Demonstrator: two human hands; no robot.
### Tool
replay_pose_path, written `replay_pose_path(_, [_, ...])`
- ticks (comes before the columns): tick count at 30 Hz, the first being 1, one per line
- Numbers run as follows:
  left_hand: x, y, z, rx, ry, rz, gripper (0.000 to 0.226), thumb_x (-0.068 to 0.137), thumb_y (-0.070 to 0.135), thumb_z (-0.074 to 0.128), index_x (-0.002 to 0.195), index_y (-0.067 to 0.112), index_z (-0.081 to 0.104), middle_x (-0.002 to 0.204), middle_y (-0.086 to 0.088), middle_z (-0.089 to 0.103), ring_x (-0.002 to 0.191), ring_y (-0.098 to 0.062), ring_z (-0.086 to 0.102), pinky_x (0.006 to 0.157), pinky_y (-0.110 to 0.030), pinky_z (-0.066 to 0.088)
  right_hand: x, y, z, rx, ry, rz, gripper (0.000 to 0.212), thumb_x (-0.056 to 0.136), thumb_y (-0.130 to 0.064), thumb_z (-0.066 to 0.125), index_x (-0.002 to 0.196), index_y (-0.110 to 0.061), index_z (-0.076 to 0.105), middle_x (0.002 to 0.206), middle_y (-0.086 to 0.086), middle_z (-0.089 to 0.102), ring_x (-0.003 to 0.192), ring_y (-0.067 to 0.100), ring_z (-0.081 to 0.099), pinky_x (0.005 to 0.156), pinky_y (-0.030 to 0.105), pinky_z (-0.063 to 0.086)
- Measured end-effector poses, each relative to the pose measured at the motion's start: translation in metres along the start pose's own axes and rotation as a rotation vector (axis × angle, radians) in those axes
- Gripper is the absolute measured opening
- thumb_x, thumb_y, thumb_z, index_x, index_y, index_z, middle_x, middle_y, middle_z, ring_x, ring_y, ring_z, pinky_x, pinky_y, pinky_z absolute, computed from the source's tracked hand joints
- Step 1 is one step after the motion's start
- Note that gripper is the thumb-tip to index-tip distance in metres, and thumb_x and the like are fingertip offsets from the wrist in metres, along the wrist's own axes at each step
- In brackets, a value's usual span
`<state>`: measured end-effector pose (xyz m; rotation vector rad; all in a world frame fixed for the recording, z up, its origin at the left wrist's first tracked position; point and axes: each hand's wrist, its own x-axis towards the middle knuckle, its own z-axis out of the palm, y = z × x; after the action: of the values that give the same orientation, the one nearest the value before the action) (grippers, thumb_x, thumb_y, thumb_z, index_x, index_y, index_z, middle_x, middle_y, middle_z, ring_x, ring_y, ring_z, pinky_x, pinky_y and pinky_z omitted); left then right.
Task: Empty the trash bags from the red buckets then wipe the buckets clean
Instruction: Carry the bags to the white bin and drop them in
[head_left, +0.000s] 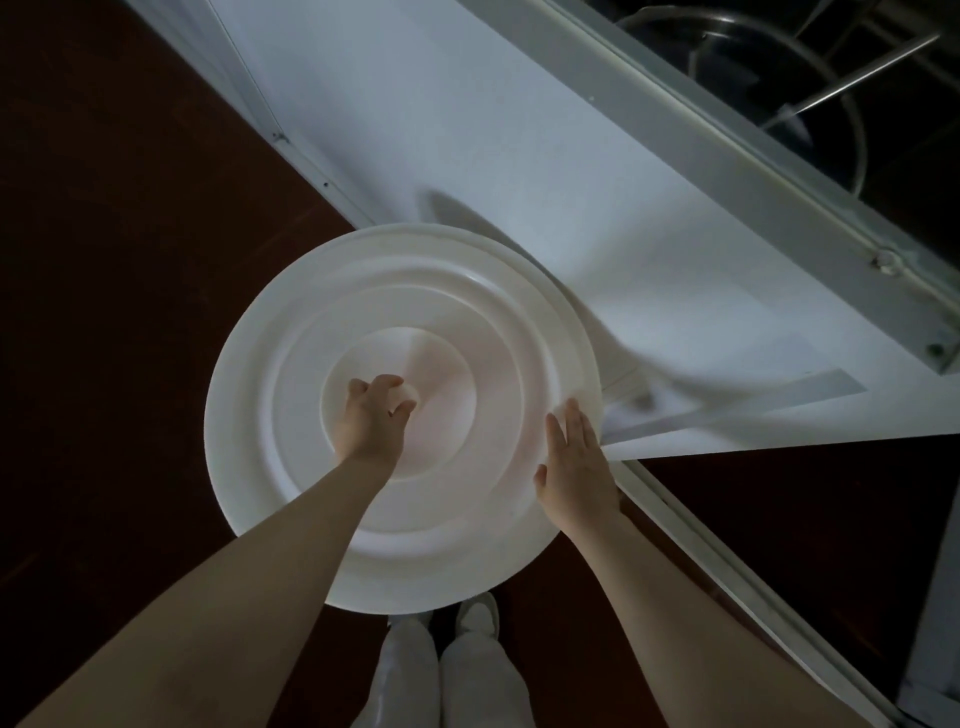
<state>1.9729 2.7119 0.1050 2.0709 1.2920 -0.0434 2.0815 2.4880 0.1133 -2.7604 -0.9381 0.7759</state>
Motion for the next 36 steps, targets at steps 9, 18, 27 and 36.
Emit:
replay_pose_path(9, [0.010, -0.004, -0.007, -0.010, -0.018, -0.053, 0.033, 0.095, 0.024, 0.063, 0.128, 0.023, 0.058, 0.129, -0.009, 0.046, 0.094, -0.030, 0.060, 0.088, -0.043, 0.048, 0.009, -0.010, 0.005, -0.026, -0.014, -0.015, 0.067, 0.102, -0.025, 0.046, 0.157, -0.012, 0.010, 0.164, 0.014, -0.006, 0.152, 0.028, 0.003, 0.120, 0.034, 0.018])
replay_pose_path(18, [-0.002, -0.014, -0.007, -0.075, -0.055, 0.040, 0.043, 0.097, 0.014, 0.056, 0.138, 0.025, 0.050, 0.134, -0.003, 0.039, 0.088, -0.020, 0.058, 0.086, -0.031, 0.044, -0.001, -0.020, 0.013, -0.124, 0.113, 0.030, 0.066, 0.091, -0.011, 0.060, 0.150, -0.006, 0.032, 0.161, 0.022, 0.014, 0.148, 0.036, 0.018, 0.121, 0.046, 0.016])
replay_pose_path(27, [-0.011, -0.003, -0.022, 0.211, -0.123, 0.200, 0.059, 0.098, 0.030, 0.055, 0.152, 0.026, 0.033, 0.153, -0.006, 0.030, 0.138, -0.031, 0.030, 0.109, -0.048, 0.035, -0.026, -0.028, 0.000, -0.070, 0.140, 0.113, 0.068, 0.098, -0.035, 0.049, 0.155, -0.011, 0.021, 0.162, 0.019, 0.009, 0.150, 0.033, 0.009, 0.123, 0.047, 0.011])
replay_pose_path(36, [-0.050, 0.044, -0.061, 0.562, -0.234, 0.670, 0.061, 0.102, 0.053, 0.017, 0.158, 0.032, 0.003, 0.166, -0.003, -0.005, 0.152, -0.023, -0.008, 0.122, -0.043, -0.002, -0.063, -0.050, -0.057, 0.053, 0.240, 0.236, 0.089, 0.090, -0.073, 0.032, 0.157, -0.021, 0.006, 0.164, 0.010, 0.000, 0.151, 0.034, 0.001, 0.122, 0.049, 0.005])
